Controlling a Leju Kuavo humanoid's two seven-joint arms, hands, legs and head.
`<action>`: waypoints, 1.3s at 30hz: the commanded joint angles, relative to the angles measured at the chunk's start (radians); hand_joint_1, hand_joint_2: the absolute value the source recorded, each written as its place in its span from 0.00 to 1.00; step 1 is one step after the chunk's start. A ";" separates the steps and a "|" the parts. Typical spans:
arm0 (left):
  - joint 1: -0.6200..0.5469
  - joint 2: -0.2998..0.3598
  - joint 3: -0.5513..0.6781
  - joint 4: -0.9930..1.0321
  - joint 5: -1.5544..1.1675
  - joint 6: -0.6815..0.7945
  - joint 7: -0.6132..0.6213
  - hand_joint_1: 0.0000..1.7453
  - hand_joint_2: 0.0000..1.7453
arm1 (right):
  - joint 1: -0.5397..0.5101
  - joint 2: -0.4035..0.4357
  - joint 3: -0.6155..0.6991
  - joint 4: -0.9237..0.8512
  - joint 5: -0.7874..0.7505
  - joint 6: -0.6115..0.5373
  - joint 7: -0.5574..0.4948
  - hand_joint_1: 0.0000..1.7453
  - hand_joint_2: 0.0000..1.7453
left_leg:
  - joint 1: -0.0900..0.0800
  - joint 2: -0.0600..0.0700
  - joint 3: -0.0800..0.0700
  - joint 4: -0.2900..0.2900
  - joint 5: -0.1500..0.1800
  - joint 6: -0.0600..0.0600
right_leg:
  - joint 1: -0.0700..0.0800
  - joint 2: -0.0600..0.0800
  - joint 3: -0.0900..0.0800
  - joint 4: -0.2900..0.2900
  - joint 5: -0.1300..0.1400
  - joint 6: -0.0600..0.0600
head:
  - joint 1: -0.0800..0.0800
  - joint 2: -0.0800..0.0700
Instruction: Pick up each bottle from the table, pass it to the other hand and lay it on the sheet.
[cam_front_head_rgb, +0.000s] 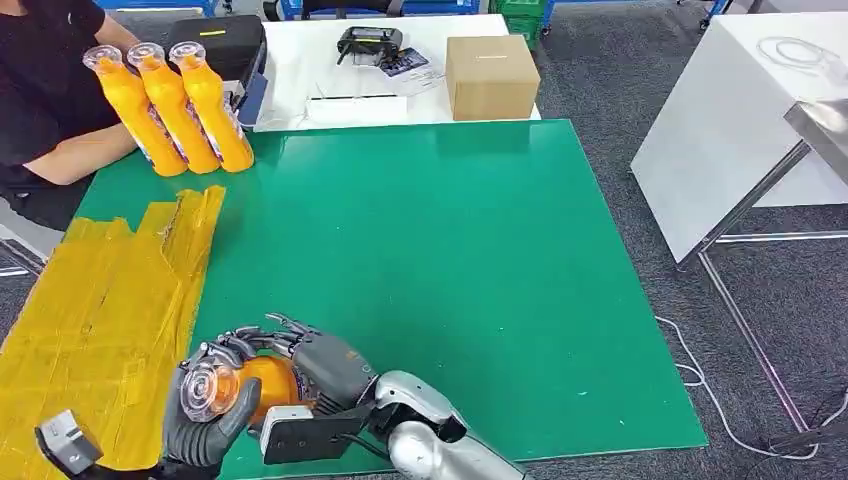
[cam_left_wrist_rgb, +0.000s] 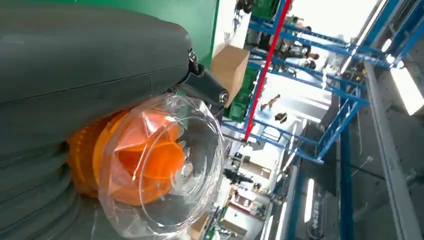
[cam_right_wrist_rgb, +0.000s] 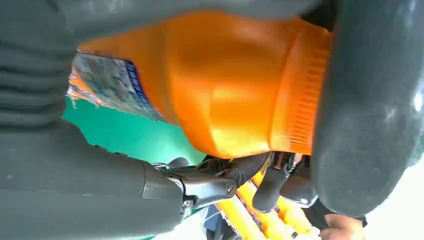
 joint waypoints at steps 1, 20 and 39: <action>-0.016 -0.014 0.043 0.005 -0.003 -0.005 0.000 1.00 1.00 | -0.012 -0.039 -0.018 -0.008 0.004 0.000 0.006 0.00 0.00 | 0.001 -0.001 0.002 0.000 0.000 0.001 | 0.001 -0.002 0.003 -0.001 0.000 -0.001 | 0.000 0.000; -0.062 -0.040 0.191 -0.026 -0.163 0.119 -0.098 1.00 1.00 | -0.002 -0.051 -0.023 -0.039 0.014 -0.005 0.006 0.00 0.00 | 0.000 0.000 0.001 0.000 0.000 0.000 | 0.001 -0.001 0.001 -0.001 0.000 -0.001 | 0.000 0.000; -0.091 -0.038 0.262 -0.043 -0.350 0.273 -0.187 1.00 1.00 | 0.008 -0.057 -0.027 -0.064 0.016 -0.017 -0.004 0.00 0.00 | 0.000 0.000 0.001 0.000 0.000 0.000 | 0.001 -0.001 0.001 -0.001 0.000 -0.001 | 0.000 0.000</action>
